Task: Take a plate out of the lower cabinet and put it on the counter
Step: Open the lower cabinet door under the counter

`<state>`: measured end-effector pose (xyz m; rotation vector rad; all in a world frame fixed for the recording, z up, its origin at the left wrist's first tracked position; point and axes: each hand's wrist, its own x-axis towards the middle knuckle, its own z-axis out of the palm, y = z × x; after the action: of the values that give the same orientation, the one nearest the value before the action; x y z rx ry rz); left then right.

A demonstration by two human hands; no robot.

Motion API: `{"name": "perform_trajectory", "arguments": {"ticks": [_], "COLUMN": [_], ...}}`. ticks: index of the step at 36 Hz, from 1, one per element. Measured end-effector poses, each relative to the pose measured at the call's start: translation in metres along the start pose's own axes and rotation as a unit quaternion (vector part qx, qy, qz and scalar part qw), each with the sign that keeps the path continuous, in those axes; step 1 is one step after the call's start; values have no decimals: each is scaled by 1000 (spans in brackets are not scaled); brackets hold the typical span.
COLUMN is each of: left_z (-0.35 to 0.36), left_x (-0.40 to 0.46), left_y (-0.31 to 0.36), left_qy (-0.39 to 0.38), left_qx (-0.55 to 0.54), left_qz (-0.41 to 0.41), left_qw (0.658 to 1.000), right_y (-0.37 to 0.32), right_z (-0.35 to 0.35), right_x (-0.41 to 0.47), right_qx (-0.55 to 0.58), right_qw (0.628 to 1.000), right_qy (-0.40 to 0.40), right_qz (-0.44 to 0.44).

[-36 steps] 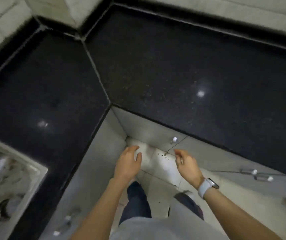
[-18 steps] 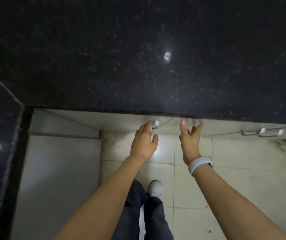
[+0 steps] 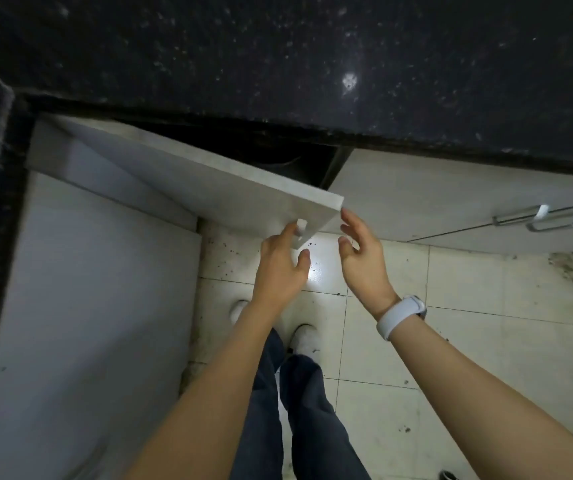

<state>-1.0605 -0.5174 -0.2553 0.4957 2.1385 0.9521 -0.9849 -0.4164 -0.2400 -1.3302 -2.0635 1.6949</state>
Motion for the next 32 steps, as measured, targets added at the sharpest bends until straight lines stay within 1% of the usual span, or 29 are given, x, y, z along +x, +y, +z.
{"name": "perform_trajectory", "arguments": {"ticks": [2,6,9,10,12,14,17,20,22,27,32], "left_z": [-4,-17,-37,-46,-63,-78,-96,-111,-121,-145,-157], "left_x": [-20,-59,-90,-100,-120,-134,-145,-156,-165,-179,-179], "left_y": [-12,-35,-35,-32,-24,-19,-21,-32,-39,-45,-43], "left_qy": [-1,13,73,101,152,181,187,199,199,203,205], "left_qx": [12,-7,-84,-115,-175,-211,-185,-127,-102,-16,42], "left_qz": [-2,-34,-93,-98,-77,-50,-31,-47,-61,-91,-124], "left_qw": [1000,999,990,983,970,959,964,971,973,975,970], "right_y": [1,12,20,22,23,22,16,6,1,-4,-15], "right_z": [4,14,22,27,37,48,66,84,94,111,108], "right_x": [-20,-59,-86,-93,-108,-120,-135,-146,-150,-150,-141], "right_qx": [-42,-91,-115,-125,-146,-166,-182,-188,-197,-193,-180], "right_qw": [997,985,972,967,958,948,932,917,911,923,944], "right_qy": [-51,-122,-179,-194,-222,-250,-296,-338,-349,-328,-274], "right_qz": [-47,-84,-101,-104,-105,-102,-104,-102,-96,-58,-36]}}
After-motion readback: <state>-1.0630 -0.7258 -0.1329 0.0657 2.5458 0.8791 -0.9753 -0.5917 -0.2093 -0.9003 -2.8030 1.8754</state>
